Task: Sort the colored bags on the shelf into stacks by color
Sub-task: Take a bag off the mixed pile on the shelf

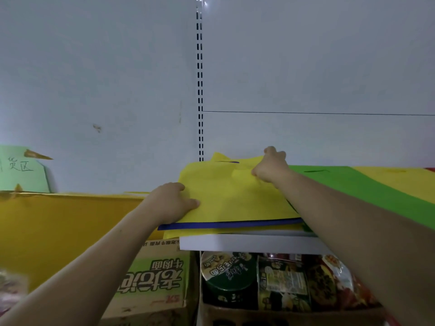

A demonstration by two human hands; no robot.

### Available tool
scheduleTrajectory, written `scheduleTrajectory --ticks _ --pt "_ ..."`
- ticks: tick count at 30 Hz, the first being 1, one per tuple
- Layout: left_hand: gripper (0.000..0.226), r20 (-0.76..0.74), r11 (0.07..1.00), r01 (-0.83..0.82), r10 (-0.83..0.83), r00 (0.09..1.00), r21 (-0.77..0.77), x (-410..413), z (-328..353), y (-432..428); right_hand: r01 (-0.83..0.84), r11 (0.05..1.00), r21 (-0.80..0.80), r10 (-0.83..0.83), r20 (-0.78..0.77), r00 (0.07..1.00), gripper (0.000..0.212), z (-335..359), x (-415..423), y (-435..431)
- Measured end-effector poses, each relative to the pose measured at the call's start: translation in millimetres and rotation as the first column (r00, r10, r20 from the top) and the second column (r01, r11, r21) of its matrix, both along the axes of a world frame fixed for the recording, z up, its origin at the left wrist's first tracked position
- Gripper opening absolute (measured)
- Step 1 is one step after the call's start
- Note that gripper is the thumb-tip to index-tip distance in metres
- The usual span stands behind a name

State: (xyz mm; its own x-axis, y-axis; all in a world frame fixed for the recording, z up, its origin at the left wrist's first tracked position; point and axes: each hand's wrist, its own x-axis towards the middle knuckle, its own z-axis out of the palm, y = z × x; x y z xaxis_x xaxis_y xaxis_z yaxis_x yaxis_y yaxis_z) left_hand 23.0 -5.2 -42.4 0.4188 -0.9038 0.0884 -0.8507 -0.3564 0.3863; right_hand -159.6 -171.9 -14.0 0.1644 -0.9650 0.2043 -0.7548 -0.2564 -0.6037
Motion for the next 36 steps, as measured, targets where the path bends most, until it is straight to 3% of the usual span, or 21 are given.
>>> scheduleTrajectory --ticks 4,7,11,14,19,22,36 --pt "0.072 -0.064 0.995 -0.017 0.011 0.998 -0.094 1 -2 3 0.016 0.972 0.235 -0.099 0.349 0.932 0.047 11 -7 5" --pt "0.071 -0.116 0.987 -0.02 0.002 0.993 -0.16 3 -4 5 0.015 0.964 0.265 -0.141 0.465 0.874 0.038 15 -13 14" --pt "0.071 -0.234 0.966 -0.036 -0.025 0.972 -0.254 7 -5 7 -0.036 0.999 0.033 0.012 0.558 0.83 0.02 15 -18 29" --pt "0.067 -0.335 0.937 -0.059 -0.064 0.94 -0.344 8 -2 13 -0.06 0.992 -0.11 0.117 0.64 0.759 0.019 21 -21 46" --pt "0.066 -0.469 0.828 -0.106 -0.202 0.86 -0.55 9 4 30 -0.007 0.98 -0.201 0.165 0.785 0.596 0.019 33 -38 77" --pt "0.046 -0.519 0.788 -0.096 -0.303 0.799 -0.608 6 5 42 0.016 0.979 -0.202 0.168 0.854 0.492 0.019 35 -51 92" --pt "0.043 -0.552 0.726 0.043 -0.559 0.619 -0.686 -95 -2 78 0.277 0.908 -0.315 0.092 0.794 0.601 0.016 10 -174 164"
